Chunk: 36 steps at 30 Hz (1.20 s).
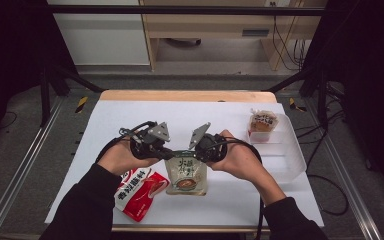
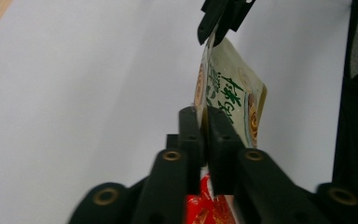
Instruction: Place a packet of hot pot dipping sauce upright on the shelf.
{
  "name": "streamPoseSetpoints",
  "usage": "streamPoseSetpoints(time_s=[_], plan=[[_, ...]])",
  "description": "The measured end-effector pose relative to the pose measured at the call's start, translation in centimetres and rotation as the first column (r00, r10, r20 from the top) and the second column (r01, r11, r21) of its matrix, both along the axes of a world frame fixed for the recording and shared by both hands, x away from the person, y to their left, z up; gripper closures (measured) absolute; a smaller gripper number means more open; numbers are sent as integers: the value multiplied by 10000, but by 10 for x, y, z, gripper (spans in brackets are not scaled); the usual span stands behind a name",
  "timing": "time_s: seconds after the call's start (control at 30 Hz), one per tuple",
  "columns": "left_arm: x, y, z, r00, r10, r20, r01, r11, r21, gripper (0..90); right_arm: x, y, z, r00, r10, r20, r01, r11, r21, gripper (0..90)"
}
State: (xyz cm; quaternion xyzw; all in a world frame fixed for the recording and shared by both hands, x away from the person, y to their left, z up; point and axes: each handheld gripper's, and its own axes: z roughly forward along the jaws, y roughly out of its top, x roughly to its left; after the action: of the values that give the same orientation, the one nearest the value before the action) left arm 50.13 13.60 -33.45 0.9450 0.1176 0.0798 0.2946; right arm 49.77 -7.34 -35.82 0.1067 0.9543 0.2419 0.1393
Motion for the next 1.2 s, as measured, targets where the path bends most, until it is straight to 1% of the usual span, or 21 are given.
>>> streamPoseSetpoints(time_s=[0.03, 0.1, 0.17, 0.23, 0.3, 0.33, 0.43, 0.53, 0.57, 0.6, 0.67, 0.8, 0.87, 0.97, 1.03, 1.07, 1.1, 1.2], plan=[[0, 1, 0, 10000, 52, -12, -52, 10000, -37, 754, 1, 0, 1, 10000, -40, 19, 40, 9999, -113, 900], [0, 3, -2, 9999, 126, 35, -126, 9999, -81, 678, 2, -1, 2, 9999, -100, -12, 99, 9999, -110, 900], [0, 6, -4, 9995, 312, 30, -312, 9994, -127, 541, 2, -2, 4, 10000, -53, -51, 52, 9999, -126, 900], [-1, 11, -7, 9989, 472, -38, -472, 9988, -129, 497, 3, -3, 5, 9999, -76, -109, 74, 9998, -160, 900], [-1, 16, -10, 9985, 539, 3, -539, 9985, -70, 428, 3, -4, 6, 9997, -28, -228, 26, 9999, -116, 900], [-2, 19, -12, 9978, 664, 26, -664, 9978, -42, 404, 3, -5, 7, 9997, -7, -257, 4, 10000, -84, 900], [-2, 27, -15, 9962, 868, 28, -868, 9962, -48, 362, 3, -6, 10, 9995, 47, -311, -50, 9999, -94, 900], [-3, 35, -19, 9945, 1047, 67, -1047, 9945, -23, 333, 2, -7, 14, 9992, 7, -399, -9, 10000, -42, 900], [-3, 38, -20, 9935, 1131, 83, -1131, 9936, -39, 325, 2, -7, 16, 9992, 98, -385, -100, 9999, -49, 900], [-3, 40, -21, 9930, 1176, 93, -1175, 9931, -54, 319, 1, -7, 17, 9991, 74, -429, -75, 10000, -27, 900], [-4, 45, -23, 9913, 1311, 147, -1312, 9913, 43, 303, 0, -8, 20, 9988, 79, -485, -78, 10000, 4, 900], [-6, 54, -27, 9898, 1421, 80, -1421, 9898, 37, 295, -1, -9, 25, 9984, 191, -528, -189, 9998, 60, 900], [-7, 57, -29, 9892, 1462, 66, -1462, 9892, 48, 271, -1, -9, 28, 9981, 240, -559, -230, 9996, 190, 900], [-8, 61, -30, 9875, 1574, 131, -1575, 9875, 78, 242, 1, -11, 30, 9989, 151, -435, -147, 9999, 76, 900], [-8, 63, -31, 9864, 1635, 160, -1638, 9864, 134, 221, 3, -13, 32, 9989, 70, -469, -63, 9999, 145, 900], [-8, 64, -32, 9853, 1699, 167, -1701, 9854, 98, 209, 4, -15, 33, 9990, -8, -447, 15, 9999, 165, 900], [-8, 65, -33, 9848, 1726, 172, -1729, 9848, 142, 197, 5, -16, 34, 9992, -42, -385, 48, 9998, 167, 900], [-9, 67, -36, 9836, 1794, 183, -1799, 9832, 319, 160, 7, -20, 36, 9990, -119, -431, 128, 9997, 222, 900]])
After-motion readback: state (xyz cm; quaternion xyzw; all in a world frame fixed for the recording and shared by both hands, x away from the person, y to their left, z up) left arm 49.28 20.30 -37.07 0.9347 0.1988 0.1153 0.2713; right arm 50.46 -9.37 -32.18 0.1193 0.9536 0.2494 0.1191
